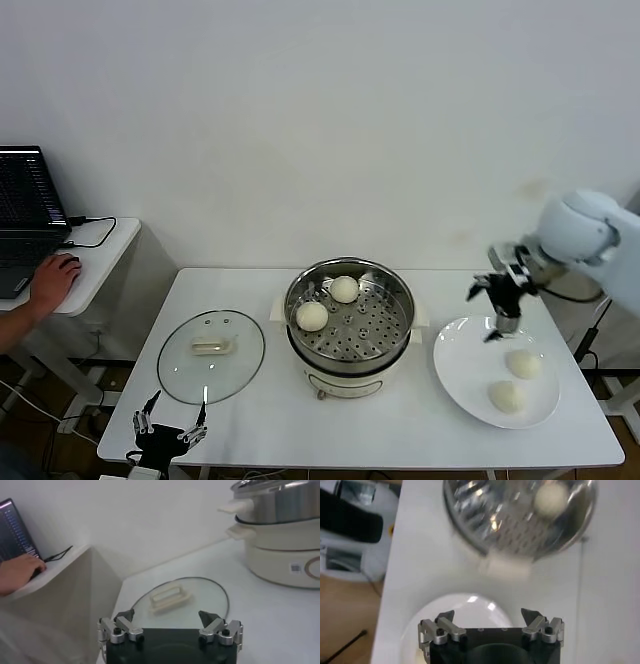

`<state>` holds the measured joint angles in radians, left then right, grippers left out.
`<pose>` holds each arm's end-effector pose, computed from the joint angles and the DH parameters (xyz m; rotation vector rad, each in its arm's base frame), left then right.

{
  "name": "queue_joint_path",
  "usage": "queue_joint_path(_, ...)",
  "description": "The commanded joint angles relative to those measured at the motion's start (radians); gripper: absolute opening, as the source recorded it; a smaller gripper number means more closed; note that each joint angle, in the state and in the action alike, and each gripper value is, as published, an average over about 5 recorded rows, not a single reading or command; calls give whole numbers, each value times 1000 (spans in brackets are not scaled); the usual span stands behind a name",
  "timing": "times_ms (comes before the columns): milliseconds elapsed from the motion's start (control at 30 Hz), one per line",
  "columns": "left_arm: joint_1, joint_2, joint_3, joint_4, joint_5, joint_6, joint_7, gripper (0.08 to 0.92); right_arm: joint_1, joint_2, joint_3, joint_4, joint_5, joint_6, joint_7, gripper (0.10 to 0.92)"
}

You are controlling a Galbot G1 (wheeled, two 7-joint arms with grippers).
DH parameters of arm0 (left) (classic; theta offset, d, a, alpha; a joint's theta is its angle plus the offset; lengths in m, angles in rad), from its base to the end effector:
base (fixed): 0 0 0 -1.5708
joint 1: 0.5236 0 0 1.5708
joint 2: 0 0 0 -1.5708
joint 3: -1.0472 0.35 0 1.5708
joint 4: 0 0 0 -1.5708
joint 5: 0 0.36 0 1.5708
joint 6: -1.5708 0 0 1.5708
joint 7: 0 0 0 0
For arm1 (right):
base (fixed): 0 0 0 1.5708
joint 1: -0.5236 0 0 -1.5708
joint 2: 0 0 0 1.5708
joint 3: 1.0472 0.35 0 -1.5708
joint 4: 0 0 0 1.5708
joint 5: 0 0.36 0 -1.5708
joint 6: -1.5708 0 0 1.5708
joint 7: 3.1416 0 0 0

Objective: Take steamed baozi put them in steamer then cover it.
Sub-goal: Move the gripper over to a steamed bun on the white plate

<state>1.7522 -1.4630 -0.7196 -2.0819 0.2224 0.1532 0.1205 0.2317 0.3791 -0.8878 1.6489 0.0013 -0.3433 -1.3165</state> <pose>0.1268 0.0795 -0.3263 -0.0085 -2.7204 -0.5498 0.4458 -0.1679 -0.0745 1.2845 -1.3066 1.3255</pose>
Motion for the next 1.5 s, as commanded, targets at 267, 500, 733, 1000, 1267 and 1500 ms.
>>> queue_joint_path(267, -4, -4, -14, 15, 7, 5, 9, 823, -427, -16, 296, -55, -176, 44, 20, 823)
queue_joint_path(500, -27, -1, -27, 30, 9, 15, 18, 823, -468, 21, 327, -130, -207, 60, 18, 822)
queue_joint_path(733, -39, -4, -24, 47, 16, 16, 20, 823, -500, 30, 337, -171, -228, 76, 14, 823)
queue_joint_path(1000, -38, -7, -25, 54, 19, 15, 19, 823, -556, 63, 379, -226, -233, 75, 59, 823)
queue_joint_path(1267, -36, -7, -24, 60, 24, 14, 19, 823, -613, 67, 403, -234, -244, 77, 67, 823)
queue_joint_path(1500, -37, -11, -19, 59, 31, 14, 20, 823, -637, 76, 419, -236, -243, 76, 83, 822)
